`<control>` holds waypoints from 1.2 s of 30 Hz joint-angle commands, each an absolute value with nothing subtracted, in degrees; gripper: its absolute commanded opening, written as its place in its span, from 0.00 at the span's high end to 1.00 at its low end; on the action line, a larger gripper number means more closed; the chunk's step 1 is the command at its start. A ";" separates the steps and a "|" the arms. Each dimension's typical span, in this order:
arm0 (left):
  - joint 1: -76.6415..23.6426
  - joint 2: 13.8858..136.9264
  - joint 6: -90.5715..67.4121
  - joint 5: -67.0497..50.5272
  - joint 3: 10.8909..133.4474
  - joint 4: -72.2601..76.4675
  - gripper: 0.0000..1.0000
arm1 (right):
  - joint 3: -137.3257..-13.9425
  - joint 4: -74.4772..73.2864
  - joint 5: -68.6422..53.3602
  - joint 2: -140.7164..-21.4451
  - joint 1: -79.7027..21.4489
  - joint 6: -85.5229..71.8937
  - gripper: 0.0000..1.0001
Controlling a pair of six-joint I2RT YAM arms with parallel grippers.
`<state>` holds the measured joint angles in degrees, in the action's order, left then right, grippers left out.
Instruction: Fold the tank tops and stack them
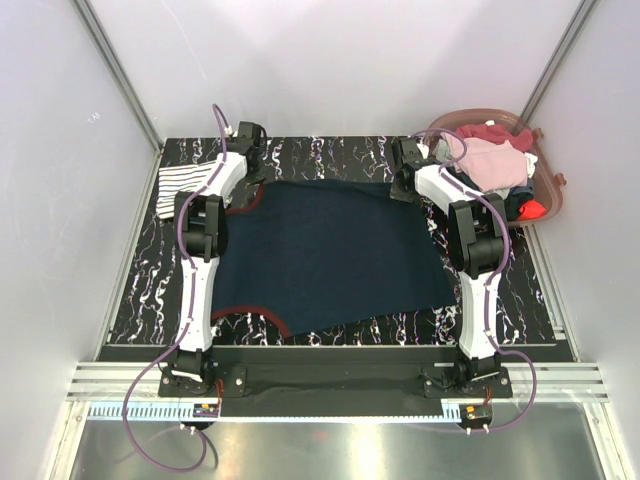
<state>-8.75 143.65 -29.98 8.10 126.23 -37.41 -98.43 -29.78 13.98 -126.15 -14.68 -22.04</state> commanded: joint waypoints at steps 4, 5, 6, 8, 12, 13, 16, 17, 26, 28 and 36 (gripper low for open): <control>-8.79 134.66 -28.57 7.82 121.75 -31.91 1.00 | -106.86 -32.78 13.54 -123.93 -14.24 -21.18 0.93; -8.79 133.00 -28.56 7.82 120.95 -31.38 1.00 | -107.66 -33.22 13.36 -124.01 -14.15 -21.01 0.93; -8.79 132.11 -28.48 7.82 119.89 -30.77 1.00 | -108.45 -34.09 13.19 -124.10 -14.15 -21.01 0.93; -8.88 129.57 -28.21 7.91 116.99 -28.75 1.00 | -110.73 -35.06 12.14 -124.28 -13.98 -20.83 0.93; -8.88 125.60 -27.16 7.12 111.46 -24.79 1.00 | -113.03 -36.82 8.71 -124.72 -13.01 -21.18 0.93; -8.96 124.99 -26.98 6.68 109.79 -23.74 1.00 | -113.29 -37.00 8.09 -124.89 -12.57 -21.44 0.93; -9.23 121.66 -26.02 6.77 105.58 -21.46 1.00 | -113.64 -37.44 5.55 -124.80 -11.52 -21.80 0.94; -9.32 120.86 -25.75 6.59 104.34 -20.58 1.00 | -113.56 -37.53 4.93 -124.54 -11.25 -21.88 0.94; -11.34 111.98 -24.87 7.47 89.75 -13.36 1.00 | -113.03 -38.67 0.17 -122.79 -7.56 -22.50 0.94; -12.04 109.62 -24.70 7.82 86.16 -11.70 1.00 | -113.03 -39.02 0.18 -122.70 -7.21 -22.24 0.94; -16.52 102.49 -24.17 12.91 74.81 -7.56 1.00 | -112.06 -40.08 -1.23 -122.26 -7.03 -21.80 0.94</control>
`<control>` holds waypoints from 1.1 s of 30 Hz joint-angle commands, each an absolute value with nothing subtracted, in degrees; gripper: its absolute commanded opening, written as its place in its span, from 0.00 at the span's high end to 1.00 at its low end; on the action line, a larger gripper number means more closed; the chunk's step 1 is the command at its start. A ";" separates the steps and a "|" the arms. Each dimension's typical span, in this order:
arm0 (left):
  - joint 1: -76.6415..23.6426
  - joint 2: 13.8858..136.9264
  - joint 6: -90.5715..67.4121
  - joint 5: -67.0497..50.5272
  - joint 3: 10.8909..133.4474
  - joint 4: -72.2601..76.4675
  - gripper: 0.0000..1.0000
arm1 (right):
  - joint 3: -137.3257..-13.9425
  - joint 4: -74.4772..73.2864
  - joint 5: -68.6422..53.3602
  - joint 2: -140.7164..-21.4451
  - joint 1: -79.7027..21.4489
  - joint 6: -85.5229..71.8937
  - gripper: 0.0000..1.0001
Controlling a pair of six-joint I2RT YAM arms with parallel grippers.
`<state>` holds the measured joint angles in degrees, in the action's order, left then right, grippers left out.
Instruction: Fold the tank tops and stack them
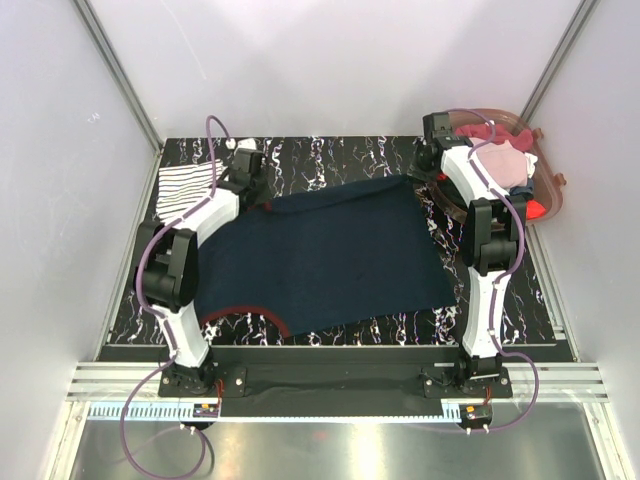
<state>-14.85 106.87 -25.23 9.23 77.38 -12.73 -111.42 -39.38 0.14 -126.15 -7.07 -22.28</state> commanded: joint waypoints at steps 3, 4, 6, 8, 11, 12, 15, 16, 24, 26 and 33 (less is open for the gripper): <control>-17.84 100.11 -24.08 15.29 71.91 -7.56 1.00 | -110.57 -40.25 -0.35 -121.47 -7.12 -21.53 0.94; -18.36 98.98 -24.08 15.38 71.20 -7.56 1.00 | -110.31 -40.34 -0.35 -121.29 -7.03 -21.45 0.94; -18.81 98.00 -23.82 15.38 69.62 -7.73 1.00 | -109.34 -40.25 -0.35 -120.59 -7.03 -21.18 0.94; -19.42 97.12 -23.38 16.52 69.00 -8.26 1.00 | -108.99 -40.34 0.97 -120.41 -6.94 -21.18 0.94; -19.51 99.22 -22.68 18.45 71.36 -12.03 0.75 | -109.34 -40.61 0.70 -120.67 -6.86 -21.09 0.94; -19.51 100.19 -22.94 19.50 73.28 -14.22 0.65 | -109.34 -40.69 0.53 -120.67 -6.94 -21.18 0.94; -19.42 104.05 -23.64 20.74 76.10 -16.51 0.49 | -109.25 -40.25 0.26 -120.85 -6.94 -21.18 0.94; -19.42 104.93 -23.73 20.66 76.90 -16.87 0.49 | -109.25 -40.25 0.35 -121.02 -6.94 -21.27 0.94; -17.23 113.89 -26.27 14.52 84.90 -21.62 0.50 | -108.99 -39.99 0.17 -121.03 -6.94 -21.36 0.94; -16.70 114.61 -27.94 13.63 85.08 -21.97 0.51 | -108.90 -39.81 0.18 -121.20 -6.94 -21.44 0.94; -16.17 116.80 -29.00 12.14 85.87 -22.41 0.50 | -108.81 -39.64 0.18 -121.55 -6.94 -21.45 0.95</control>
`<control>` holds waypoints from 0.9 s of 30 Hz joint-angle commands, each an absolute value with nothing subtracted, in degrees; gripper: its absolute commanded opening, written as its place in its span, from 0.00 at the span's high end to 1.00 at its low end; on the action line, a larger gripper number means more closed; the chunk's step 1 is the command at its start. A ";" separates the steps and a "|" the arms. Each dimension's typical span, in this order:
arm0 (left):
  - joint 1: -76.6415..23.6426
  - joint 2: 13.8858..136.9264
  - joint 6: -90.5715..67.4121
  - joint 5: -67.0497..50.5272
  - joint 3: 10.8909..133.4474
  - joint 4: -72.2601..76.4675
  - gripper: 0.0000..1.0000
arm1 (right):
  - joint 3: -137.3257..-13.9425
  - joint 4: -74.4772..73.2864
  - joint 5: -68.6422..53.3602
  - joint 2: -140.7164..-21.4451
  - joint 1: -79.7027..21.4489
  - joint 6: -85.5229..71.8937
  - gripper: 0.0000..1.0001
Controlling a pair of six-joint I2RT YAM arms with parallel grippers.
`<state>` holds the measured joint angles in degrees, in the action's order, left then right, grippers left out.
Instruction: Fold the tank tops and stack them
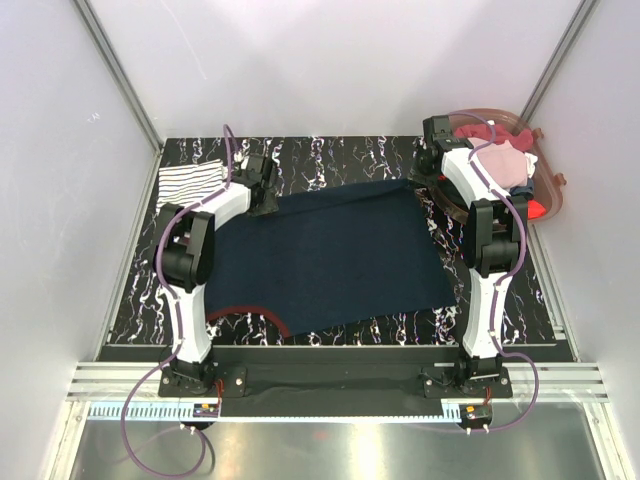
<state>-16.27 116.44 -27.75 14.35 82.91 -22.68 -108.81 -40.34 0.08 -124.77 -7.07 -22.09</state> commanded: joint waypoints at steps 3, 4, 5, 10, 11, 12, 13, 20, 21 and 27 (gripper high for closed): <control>-16.00 118.03 -29.35 10.99 86.66 -22.59 0.51 | -108.81 -39.55 0.18 -121.64 -6.94 -21.45 0.95; -15.91 118.21 -29.44 10.73 86.83 -22.67 0.53 | -108.81 -39.55 0.18 -121.64 -6.94 -21.45 0.95; -15.73 118.39 -29.53 10.46 86.75 -22.33 0.54 | -108.90 -39.72 0.18 -121.64 -6.94 -21.45 0.95; -14.50 119.71 -30.15 8.35 86.66 -21.36 0.68 | -108.81 -39.81 0.18 -121.38 -6.86 -21.45 0.96; -14.33 119.62 -30.15 8.26 86.57 -21.36 0.76 | -108.81 -39.73 0.18 -121.29 -6.94 -21.27 0.96; -14.07 119.27 -30.15 8.44 86.49 -21.27 0.79 | -108.81 -39.81 0.26 -121.20 -6.86 -21.36 0.96; -14.06 118.83 -30.15 8.79 86.40 -21.27 0.82 | -108.81 -39.81 0.09 -121.29 -6.94 -21.36 0.96; -14.15 113.30 -28.74 10.90 85.17 -21.71 0.90 | -109.51 -40.17 0.18 -121.82 -6.94 -21.45 0.96; -14.15 112.77 -28.57 10.99 85.08 -21.71 0.95 | -109.60 -40.25 0.18 -121.82 -6.86 -21.36 0.96; -14.15 110.04 -27.95 11.16 84.11 -22.15 1.00 | -109.95 -40.52 0.18 -121.90 -6.94 -21.27 0.96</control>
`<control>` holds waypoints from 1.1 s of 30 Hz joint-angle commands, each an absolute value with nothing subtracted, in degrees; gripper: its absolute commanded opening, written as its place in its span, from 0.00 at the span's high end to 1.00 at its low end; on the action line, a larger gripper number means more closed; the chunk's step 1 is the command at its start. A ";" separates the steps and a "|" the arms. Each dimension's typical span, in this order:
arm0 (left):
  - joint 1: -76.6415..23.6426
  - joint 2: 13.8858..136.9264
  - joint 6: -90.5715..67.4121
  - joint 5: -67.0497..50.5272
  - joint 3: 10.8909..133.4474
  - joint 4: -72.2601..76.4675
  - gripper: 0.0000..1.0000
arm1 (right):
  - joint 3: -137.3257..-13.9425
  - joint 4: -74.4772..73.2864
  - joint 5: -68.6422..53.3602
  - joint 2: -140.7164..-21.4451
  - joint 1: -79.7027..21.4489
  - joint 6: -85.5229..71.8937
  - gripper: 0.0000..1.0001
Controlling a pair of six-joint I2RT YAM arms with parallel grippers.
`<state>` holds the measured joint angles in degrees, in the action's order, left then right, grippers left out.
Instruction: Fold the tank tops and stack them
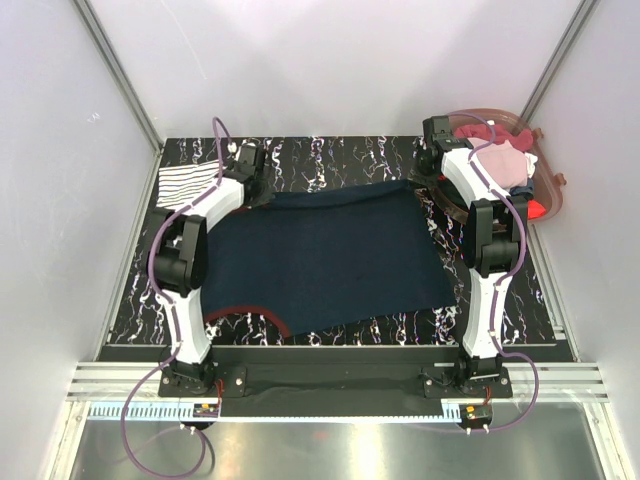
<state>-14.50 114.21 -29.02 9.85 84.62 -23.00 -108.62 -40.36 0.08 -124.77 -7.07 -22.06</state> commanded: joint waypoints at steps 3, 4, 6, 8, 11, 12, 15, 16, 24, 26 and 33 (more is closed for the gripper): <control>-14.24 108.90 -28.04 10.55 82.97 -22.24 1.00 | -110.13 -40.87 0.44 -121.82 -6.94 -21.10 0.96; -14.33 108.46 -28.30 10.37 81.75 -21.89 1.00 | -110.13 -40.96 0.35 -121.82 -6.94 -21.18 0.96; -14.59 105.30 -29.18 10.46 78.75 -20.92 1.00 | -110.13 -41.22 0.97 -121.82 -6.94 -21.01 0.96; -14.59 103.81 -29.88 9.76 76.30 -19.87 1.00 | -109.87 -41.66 1.40 -121.99 -6.86 -21.09 0.97; -15.03 101.17 -30.06 9.40 73.84 -19.51 1.00 | -109.51 -41.92 2.02 -121.99 -6.94 -21.01 0.97; -15.38 99.94 -30.06 9.32 73.31 -19.51 1.00 | -109.34 -42.01 2.46 -121.91 -6.94 -21.18 0.97; -16.34 98.18 -30.41 9.06 70.85 -18.72 1.00 | -108.72 -42.45 4.12 -121.47 -6.94 -20.92 0.98; -16.61 97.83 -30.50 8.97 70.23 -18.55 1.00 | -108.55 -42.54 4.39 -121.20 -6.94 -20.92 0.97; -19.16 96.94 -31.82 7.82 64.52 -16.00 1.00 | -104.33 -42.54 6.59 -119.36 -6.94 -20.66 0.98; -19.51 96.68 -32.08 7.91 63.46 -15.65 1.00 | -101.96 -41.40 6.94 -118.57 -6.94 -21.00 0.98; -20.57 95.27 -32.43 7.82 60.65 -15.03 1.00 | -98.00 -40.52 8.52 -116.55 -6.94 -21.01 0.98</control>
<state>-20.25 98.59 -31.83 8.40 61.36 -17.74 -98.76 -41.69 5.43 -120.51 -7.14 -21.56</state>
